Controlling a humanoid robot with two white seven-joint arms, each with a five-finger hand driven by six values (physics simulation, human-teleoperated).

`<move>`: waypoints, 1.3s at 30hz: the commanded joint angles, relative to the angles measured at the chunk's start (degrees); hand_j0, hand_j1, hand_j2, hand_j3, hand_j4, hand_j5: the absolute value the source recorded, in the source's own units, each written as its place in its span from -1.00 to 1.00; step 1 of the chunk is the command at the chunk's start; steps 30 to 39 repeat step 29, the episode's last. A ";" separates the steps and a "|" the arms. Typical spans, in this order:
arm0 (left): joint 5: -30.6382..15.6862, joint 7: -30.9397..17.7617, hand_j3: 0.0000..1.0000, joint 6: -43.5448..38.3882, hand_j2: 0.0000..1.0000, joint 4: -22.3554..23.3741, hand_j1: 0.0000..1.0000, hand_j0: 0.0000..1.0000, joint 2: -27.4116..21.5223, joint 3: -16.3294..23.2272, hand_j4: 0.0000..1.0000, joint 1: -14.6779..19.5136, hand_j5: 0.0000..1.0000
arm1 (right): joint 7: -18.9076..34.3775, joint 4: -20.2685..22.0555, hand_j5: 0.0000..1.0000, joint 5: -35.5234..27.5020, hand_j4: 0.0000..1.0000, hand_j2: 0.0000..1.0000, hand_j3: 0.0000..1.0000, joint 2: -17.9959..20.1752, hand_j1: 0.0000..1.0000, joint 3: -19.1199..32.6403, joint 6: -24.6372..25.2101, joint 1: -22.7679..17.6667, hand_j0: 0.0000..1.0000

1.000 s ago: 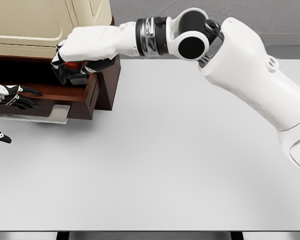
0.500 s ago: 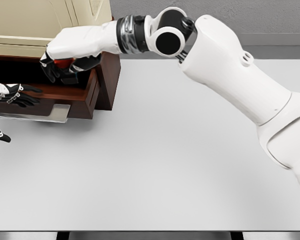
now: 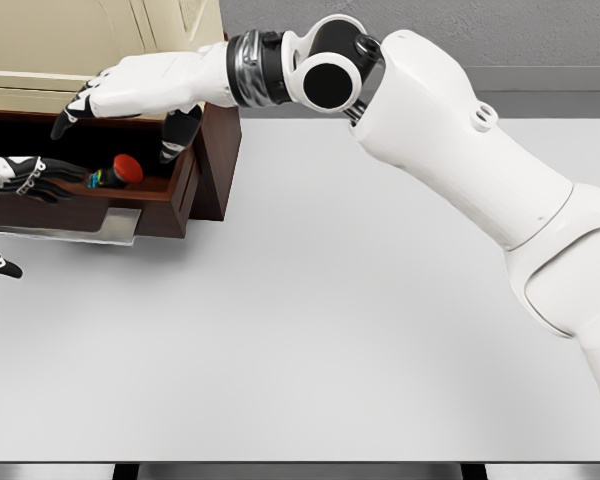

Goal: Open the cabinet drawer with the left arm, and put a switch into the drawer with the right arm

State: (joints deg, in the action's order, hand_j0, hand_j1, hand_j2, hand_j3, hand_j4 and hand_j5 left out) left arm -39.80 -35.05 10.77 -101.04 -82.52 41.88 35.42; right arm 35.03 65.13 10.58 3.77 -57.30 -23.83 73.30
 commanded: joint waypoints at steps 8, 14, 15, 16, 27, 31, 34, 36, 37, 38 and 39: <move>-5.11 0.05 1.00 11.82 1.00 -0.12 1.00 1.00 -0.71 -2.15 1.00 0.17 1.00 | -0.03 10.10 1.00 -1.70 1.00 1.00 1.00 13.28 1.00 1.40 -11.17 -0.97 1.00; -5.55 0.05 1.00 24.21 1.00 -0.12 1.00 1.00 1.30 -2.15 1.00 0.35 1.00 | -0.03 10.54 1.00 -10.58 1.00 1.00 1.00 30.07 1.00 2.45 -11.17 -5.45 1.00; -5.63 0.05 1.00 24.23 1.00 -0.12 1.00 1.00 2.71 -2.06 1.00 0.35 1.00 | -0.03 10.46 1.00 -10.58 1.00 1.00 1.00 32.62 1.00 2.45 -11.17 -6.50 1.00; -5.63 0.05 1.00 24.23 1.00 -0.12 1.00 1.00 3.68 -1.80 1.00 0.35 1.00 | -0.03 10.46 1.00 -10.58 1.00 1.00 1.00 34.81 1.00 2.45 -11.17 -7.64 1.00; -1.86 0.05 1.00 24.23 1.00 -0.12 1.00 1.00 21.96 -0.92 1.00 2.37 1.00 | -0.49 2.20 1.00 -10.23 1.00 1.00 1.00 44.66 1.00 2.28 -11.17 -18.37 1.00; -1.33 0.05 1.00 24.23 1.00 -0.12 1.00 1.00 24.07 -0.66 1.00 3.16 1.00 | -0.75 0.44 1.00 -10.23 1.00 1.00 1.00 44.66 1.00 2.36 -11.17 -18.46 1.00; -1.33 0.05 1.00 24.23 1.00 -0.12 1.00 1.00 24.07 -0.66 1.00 3.16 1.00 | -0.75 0.44 1.00 -10.23 1.00 1.00 1.00 44.66 1.00 2.36 -11.17 -18.46 1.00; -1.33 0.05 1.00 24.23 1.00 -0.12 1.00 1.00 24.07 -0.66 1.00 3.16 1.00 | -0.75 0.44 1.00 -10.23 1.00 1.00 1.00 44.66 1.00 2.36 -11.17 -18.46 1.00; -1.33 0.05 1.00 24.23 1.00 -0.12 1.00 1.00 24.07 -0.66 1.00 3.16 1.00 | -0.75 0.44 1.00 -10.23 1.00 1.00 1.00 44.66 1.00 2.36 -11.17 -18.46 1.00; -1.33 0.05 1.00 24.23 1.00 -0.12 1.00 1.00 24.07 -0.66 1.00 3.16 1.00 | -0.75 0.44 1.00 -10.23 1.00 1.00 1.00 44.66 1.00 2.36 -11.17 -18.46 1.00; -1.33 0.05 1.00 24.23 1.00 -0.12 1.00 1.00 24.07 -0.66 1.00 3.16 1.00 | -0.75 0.44 1.00 -10.23 1.00 1.00 1.00 44.66 1.00 2.36 -11.17 -18.46 1.00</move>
